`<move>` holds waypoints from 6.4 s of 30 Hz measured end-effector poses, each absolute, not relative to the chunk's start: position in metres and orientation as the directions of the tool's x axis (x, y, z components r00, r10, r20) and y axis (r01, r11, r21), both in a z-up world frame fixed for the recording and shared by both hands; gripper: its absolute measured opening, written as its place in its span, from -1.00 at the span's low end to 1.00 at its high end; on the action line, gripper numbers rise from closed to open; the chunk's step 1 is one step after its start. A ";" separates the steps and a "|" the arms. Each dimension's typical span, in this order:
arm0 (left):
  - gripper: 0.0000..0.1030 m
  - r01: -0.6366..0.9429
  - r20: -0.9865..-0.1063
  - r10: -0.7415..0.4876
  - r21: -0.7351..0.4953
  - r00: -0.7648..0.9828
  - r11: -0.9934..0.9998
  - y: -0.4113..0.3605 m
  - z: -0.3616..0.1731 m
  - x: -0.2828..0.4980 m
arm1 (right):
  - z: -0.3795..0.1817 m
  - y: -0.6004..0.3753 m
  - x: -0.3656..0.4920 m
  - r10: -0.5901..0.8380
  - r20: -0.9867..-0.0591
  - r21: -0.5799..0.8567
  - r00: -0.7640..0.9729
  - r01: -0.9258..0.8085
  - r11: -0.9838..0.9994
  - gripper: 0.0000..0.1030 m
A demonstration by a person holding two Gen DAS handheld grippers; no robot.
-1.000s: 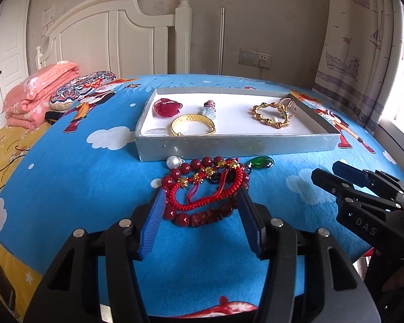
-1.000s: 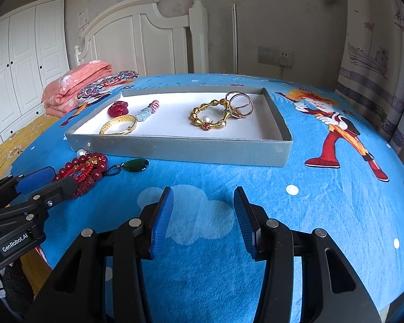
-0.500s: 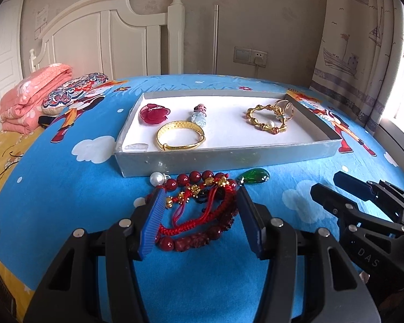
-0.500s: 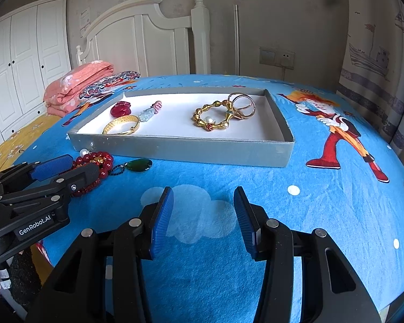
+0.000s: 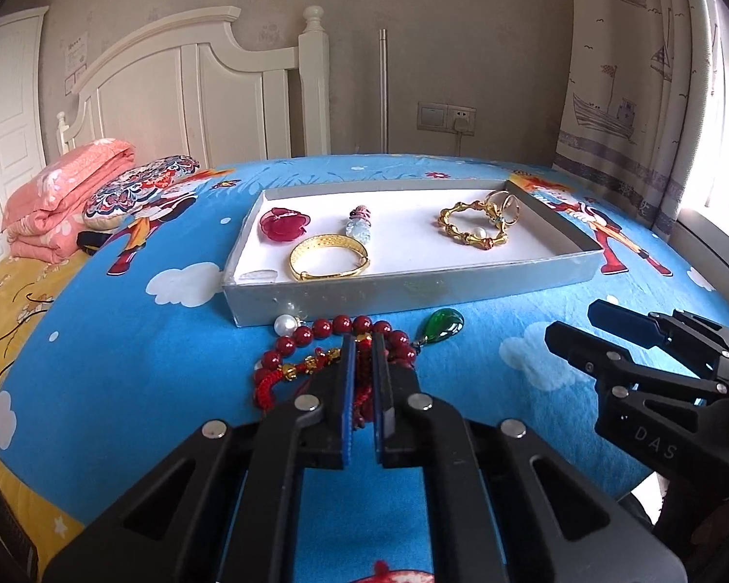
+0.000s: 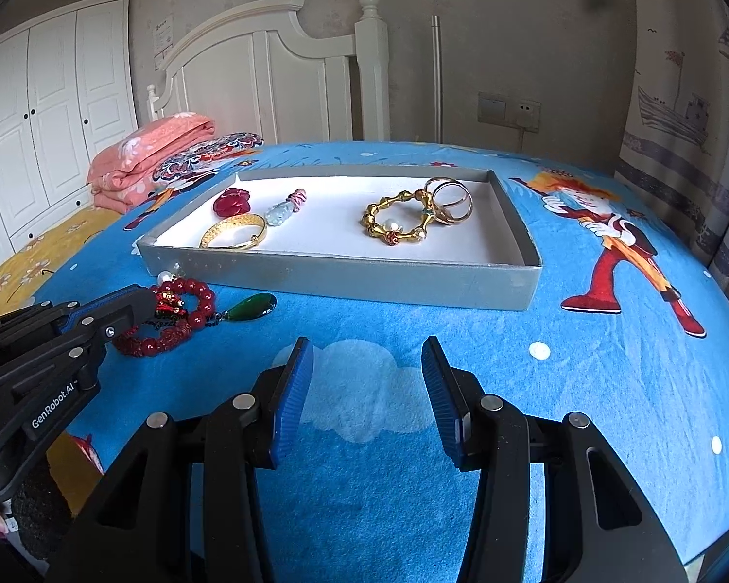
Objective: Organize jewelry
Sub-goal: 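Close the left tool on the red beaded tassel necklace, then lift the red tassel necklace with the left tool while the right tool grasps the green jade pendant, then carry the tassel necklace with the left tool while the right tool carries the jade pendant to the tray, then open the left tool over the tray while the right tool drops the jade pendant there, then withdraw both open tools from the tray toward the red bead bracelet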
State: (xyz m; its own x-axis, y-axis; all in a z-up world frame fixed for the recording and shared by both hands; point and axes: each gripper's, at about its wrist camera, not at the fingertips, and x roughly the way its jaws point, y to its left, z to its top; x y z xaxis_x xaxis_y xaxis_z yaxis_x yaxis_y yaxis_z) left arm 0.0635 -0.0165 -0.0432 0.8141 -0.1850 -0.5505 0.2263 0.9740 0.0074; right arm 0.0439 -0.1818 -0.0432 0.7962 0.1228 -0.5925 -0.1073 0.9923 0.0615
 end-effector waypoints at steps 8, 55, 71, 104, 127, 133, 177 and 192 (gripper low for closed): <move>-0.89 0.161 -0.514 -0.147 -0.018 0.845 0.987 0.017 -0.023 0.054 | -0.031 -0.153 0.045 0.192 -0.572 0.051 0.798 -0.199 0.979 -0.12; -0.58 0.033 -0.553 -0.053 -0.046 0.832 0.998 0.092 -0.047 0.056 | -0.039 -0.067 0.065 0.247 -0.730 -0.034 0.637 -0.396 0.918 -0.63; -0.12 0.016 -0.572 -0.044 -0.055 0.819 0.998 0.093 -0.058 0.052 | -0.039 -0.062 0.053 0.252 -0.661 -0.098 0.707 -0.414 0.905 -0.89; -0.76 0.157 -0.493 -0.148 -0.024 0.857 0.987 0.023 -0.018 0.036 | 0.025 -0.138 0.012 0.203 -0.451 -0.026 0.869 -0.240 0.970 -0.89; -0.75 0.183 -0.436 -0.150 0.035 0.888 0.982 -0.043 0.007 -0.001 | 0.029 -0.187 -0.015 0.171 -0.425 0.029 0.889 -0.176 0.984 -0.88; -0.75 0.198 -0.465 -0.165 0.022 0.870 0.980 -0.045 0.005 0.021 | 0.026 -0.186 0.006 0.175 -0.440 0.024 0.881 -0.184 0.983 -0.88; 0.20 0.071 -0.613 -0.036 0.032 0.789 0.997 -0.026 0.006 0.217 | 0.012 -0.202 0.190 0.085 -0.607 0.021 0.790 -0.091 0.996 -0.19; 0.60 0.075 -0.579 -0.012 0.085 0.815 0.994 -0.028 0.002 0.192 | 0.000 -0.197 0.176 0.076 -0.622 0.009 0.779 -0.090 0.996 0.00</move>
